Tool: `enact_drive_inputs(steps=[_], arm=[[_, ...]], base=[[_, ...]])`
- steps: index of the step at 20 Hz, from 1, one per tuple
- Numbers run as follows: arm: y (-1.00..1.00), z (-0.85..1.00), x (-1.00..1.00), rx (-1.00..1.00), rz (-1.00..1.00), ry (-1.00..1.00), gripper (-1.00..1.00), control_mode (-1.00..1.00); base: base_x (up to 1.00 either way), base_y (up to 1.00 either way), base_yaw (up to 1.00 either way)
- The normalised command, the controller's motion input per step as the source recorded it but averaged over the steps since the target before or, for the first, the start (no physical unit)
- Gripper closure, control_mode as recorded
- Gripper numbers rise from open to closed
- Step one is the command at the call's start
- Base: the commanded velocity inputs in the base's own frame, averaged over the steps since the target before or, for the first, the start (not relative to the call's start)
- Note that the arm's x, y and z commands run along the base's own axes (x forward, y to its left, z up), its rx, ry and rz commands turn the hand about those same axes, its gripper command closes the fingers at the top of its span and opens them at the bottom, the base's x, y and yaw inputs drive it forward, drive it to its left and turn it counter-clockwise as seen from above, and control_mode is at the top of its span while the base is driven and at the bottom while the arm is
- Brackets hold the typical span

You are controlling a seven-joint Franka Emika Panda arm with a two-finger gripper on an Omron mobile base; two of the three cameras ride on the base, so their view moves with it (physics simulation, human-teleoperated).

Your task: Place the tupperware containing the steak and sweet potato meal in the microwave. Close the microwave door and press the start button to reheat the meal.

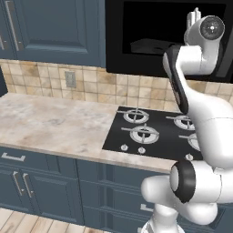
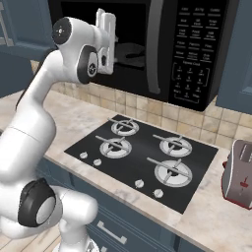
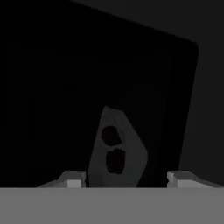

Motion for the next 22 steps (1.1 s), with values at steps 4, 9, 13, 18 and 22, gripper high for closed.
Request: enact_drive_inputs(steps=[4,9,13,18,22], arm=[[0.08,0.0,-0.85,-0.12,0.0,0.0,-1.0,-1.0],[0.0,0.0,-1.0,-0.06,0.0,-0.06,-1.0,-1.0],[-0.18,-0.02,-1.0,0.03,0.0,-0.2,-1.0,-1.0],[-0.54,0.0,-1.0,0.27,0.0,-0.27,-1.0,-1.0],[-0.71,0.0,-0.93,0.36,0.0,-0.15,-1.0,-1.0]], base=[[0.0,0.0,0.0],[0.0,0.0,0.0],[0.0,0.0,0.0],[0.0,0.0,0.0],[0.0,0.0,0.0]])
